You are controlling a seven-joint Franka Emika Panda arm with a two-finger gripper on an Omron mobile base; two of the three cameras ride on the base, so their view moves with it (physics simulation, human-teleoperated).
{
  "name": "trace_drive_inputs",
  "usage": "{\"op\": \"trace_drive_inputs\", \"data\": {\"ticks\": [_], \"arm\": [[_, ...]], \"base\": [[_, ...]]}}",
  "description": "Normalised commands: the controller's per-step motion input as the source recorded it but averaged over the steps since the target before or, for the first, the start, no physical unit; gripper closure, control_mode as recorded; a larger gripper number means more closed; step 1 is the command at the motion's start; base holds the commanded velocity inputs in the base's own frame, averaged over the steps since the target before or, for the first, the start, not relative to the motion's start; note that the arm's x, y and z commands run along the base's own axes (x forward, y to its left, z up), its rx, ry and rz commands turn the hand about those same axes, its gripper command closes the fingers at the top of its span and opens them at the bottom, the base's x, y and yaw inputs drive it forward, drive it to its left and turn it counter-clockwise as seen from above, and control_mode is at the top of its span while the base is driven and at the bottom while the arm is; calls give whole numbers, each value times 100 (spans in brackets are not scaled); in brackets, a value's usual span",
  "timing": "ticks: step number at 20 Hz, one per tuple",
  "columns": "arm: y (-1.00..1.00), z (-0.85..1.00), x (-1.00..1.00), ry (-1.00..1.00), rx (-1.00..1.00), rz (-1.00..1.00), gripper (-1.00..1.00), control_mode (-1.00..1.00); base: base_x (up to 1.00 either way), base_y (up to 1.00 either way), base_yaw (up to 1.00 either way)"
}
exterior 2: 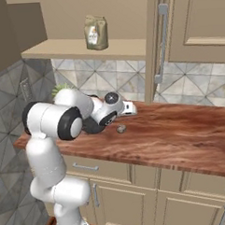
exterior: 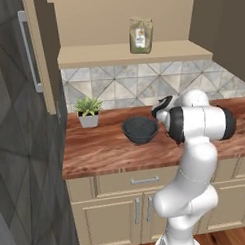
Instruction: Pick the egg and butter from the fridge and place them by the bowl for mixing.
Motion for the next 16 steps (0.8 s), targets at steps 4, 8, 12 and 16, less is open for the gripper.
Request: {"op": "trace_drive_inputs", "data": {"ticks": [4, 8, 12, 16], "arm": [[0, 100, -98, 0, 5, 0, -100, -100], [8, 71, -100, 5, 5, 0, -100, -100], [8, 100, -100, 20, 6, -2, -100, -100], [-2, 100, -100, 25, 6, -18, -100, -100]], "base": [[0, 0, 0], [0, 0, 0], [0, 0, 0], [0, 0, 0]]}}
